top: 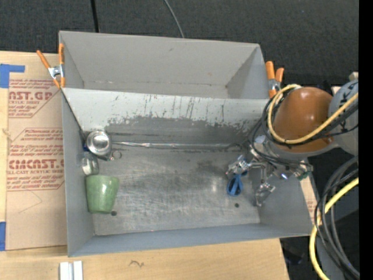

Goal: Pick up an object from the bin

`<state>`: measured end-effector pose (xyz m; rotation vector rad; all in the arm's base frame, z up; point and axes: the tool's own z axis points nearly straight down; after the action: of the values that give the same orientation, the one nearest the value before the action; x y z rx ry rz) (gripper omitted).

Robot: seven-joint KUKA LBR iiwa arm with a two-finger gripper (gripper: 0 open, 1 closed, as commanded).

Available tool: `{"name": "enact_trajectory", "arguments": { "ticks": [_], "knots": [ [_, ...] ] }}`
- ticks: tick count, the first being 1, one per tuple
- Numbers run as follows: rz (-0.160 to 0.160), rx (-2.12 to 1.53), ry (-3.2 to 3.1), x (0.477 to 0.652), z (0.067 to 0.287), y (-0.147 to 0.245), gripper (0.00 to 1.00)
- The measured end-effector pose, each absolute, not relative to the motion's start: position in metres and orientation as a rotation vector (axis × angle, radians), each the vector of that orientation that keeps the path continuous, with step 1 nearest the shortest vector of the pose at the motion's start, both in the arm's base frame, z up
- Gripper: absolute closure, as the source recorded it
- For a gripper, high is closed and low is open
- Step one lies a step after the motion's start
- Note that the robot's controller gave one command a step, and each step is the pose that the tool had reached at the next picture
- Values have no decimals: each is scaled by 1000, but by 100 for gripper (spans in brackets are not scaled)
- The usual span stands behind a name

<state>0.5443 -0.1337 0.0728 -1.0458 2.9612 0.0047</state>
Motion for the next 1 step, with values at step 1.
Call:
{"name": "enact_trajectory", "arguments": {
  "ticks": [1],
  "knots": [
    [2,-1049,2956,545,74,-133,100]
  ]
}}
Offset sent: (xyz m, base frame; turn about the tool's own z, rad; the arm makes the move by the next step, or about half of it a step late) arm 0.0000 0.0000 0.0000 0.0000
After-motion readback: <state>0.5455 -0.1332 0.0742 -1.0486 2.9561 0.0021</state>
